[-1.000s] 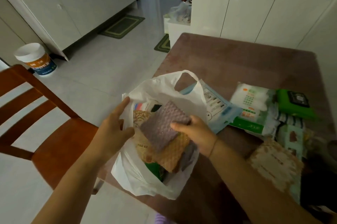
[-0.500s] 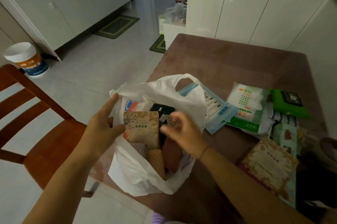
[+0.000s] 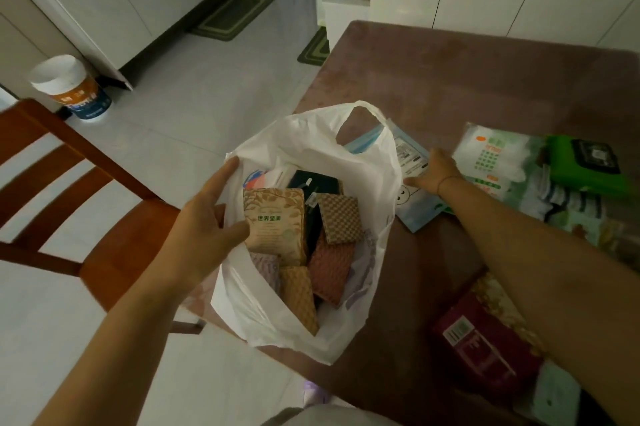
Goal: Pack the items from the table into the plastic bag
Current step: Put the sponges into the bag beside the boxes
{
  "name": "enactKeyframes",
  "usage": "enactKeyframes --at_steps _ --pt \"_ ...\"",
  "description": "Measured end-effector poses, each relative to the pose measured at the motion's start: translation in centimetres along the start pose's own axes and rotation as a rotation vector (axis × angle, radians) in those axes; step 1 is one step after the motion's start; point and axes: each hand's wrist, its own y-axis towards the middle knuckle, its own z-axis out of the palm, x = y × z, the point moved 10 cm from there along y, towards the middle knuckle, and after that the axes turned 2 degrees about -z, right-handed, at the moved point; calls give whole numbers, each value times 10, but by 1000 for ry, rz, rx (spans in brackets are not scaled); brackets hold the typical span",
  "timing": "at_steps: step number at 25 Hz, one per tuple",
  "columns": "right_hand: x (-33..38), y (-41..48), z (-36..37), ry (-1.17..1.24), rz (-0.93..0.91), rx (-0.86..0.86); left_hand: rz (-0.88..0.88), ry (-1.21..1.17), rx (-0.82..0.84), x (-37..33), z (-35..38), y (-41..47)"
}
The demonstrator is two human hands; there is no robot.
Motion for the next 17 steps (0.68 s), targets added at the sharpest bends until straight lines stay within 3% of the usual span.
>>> enactKeyframes --at_steps 5,12,17 --pt "-4 21 12 -276 112 9 25 68 -25 -9 3 -3" --pt "-8 24 12 -165 274 58 28 110 -61 -8 4 -4" --pt "-8 15 24 178 263 22 42 108 -72 -7 3 -5"
